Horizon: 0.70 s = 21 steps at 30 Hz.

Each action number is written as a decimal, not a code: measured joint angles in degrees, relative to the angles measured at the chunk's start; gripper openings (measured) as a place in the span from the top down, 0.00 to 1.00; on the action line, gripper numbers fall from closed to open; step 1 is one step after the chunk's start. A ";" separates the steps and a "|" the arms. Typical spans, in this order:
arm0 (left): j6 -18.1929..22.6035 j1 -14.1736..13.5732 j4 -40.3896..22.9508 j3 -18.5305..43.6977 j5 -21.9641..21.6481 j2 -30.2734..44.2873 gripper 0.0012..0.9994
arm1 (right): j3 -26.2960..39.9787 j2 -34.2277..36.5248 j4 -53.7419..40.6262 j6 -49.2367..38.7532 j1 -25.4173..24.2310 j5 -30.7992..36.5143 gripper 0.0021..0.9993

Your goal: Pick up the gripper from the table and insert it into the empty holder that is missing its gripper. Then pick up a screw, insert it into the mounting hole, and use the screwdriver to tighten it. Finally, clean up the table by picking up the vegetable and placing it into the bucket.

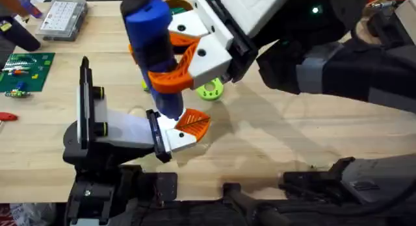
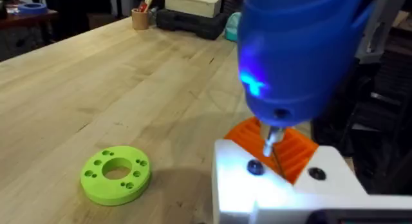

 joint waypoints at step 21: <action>0.00 0.00 0.00 0.00 0.02 0.00 1.00 | -0.72 0.00 -0.14 -1.53 0.30 0.00 0.98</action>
